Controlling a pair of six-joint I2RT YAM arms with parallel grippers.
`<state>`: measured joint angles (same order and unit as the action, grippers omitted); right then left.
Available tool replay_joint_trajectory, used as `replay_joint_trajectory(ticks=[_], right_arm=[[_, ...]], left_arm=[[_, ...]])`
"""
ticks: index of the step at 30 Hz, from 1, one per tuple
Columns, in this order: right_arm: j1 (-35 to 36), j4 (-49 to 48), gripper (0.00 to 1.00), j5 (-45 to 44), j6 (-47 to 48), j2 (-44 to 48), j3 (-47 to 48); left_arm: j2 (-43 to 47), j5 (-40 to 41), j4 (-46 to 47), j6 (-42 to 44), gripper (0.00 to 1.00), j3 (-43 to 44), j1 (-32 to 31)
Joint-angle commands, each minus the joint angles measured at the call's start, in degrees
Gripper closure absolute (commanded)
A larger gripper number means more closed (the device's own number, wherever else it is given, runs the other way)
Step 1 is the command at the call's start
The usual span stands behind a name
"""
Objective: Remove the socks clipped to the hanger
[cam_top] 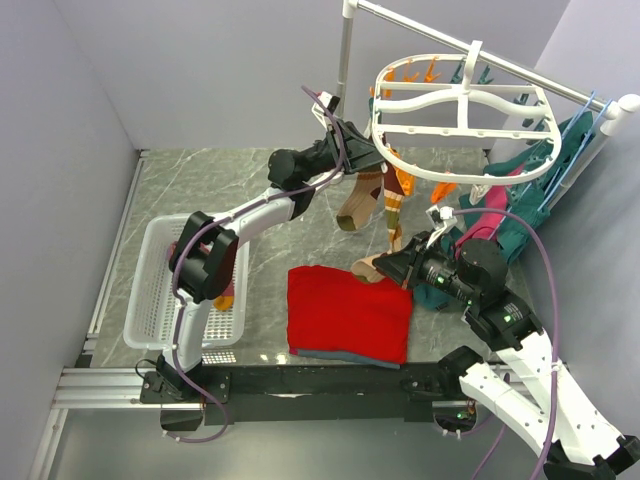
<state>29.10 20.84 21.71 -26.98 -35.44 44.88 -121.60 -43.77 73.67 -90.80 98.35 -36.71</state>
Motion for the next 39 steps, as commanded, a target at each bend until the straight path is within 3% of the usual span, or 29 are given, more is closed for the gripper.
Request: replay_joint_trajectory(ticks=[1,3,17,25,29,39], right_arm=[[0.25,-0.45,1.0,-0.8,0.62,1.07,-0.76],[0.25,-0.28,1.0,-1.58,0.53,1.43,-2.16],[0.25,1.49,1.0,-2.73,-0.26,2.75,-6.65],[0.25,0.79,1.0,-0.71,-0.88,2.83,-6.21],[0.25,-0.45,1.0,2.45,-1.76,2.92,-7.61],[0.17,2.71,1.0,-1.5,-2.28,6.78,-9.55]], left_arm=[[2.68,1.14,6.85,2.73,0.89,0.53,-0.29],[3.3,1.49,6.05,3.87,0.99,-0.25,-0.29],[6.73,3.07,0.43,10.47,0.99,-4.56,-0.82],[9.89,4.39,-6.51,18.9,0.99,-5.88,-1.96],[9.19,3.96,-6.17,18.74,0.99,-4.83,-2.05],[8.84,3.43,-10.1,19.78,0.99,-3.86,-2.14]])
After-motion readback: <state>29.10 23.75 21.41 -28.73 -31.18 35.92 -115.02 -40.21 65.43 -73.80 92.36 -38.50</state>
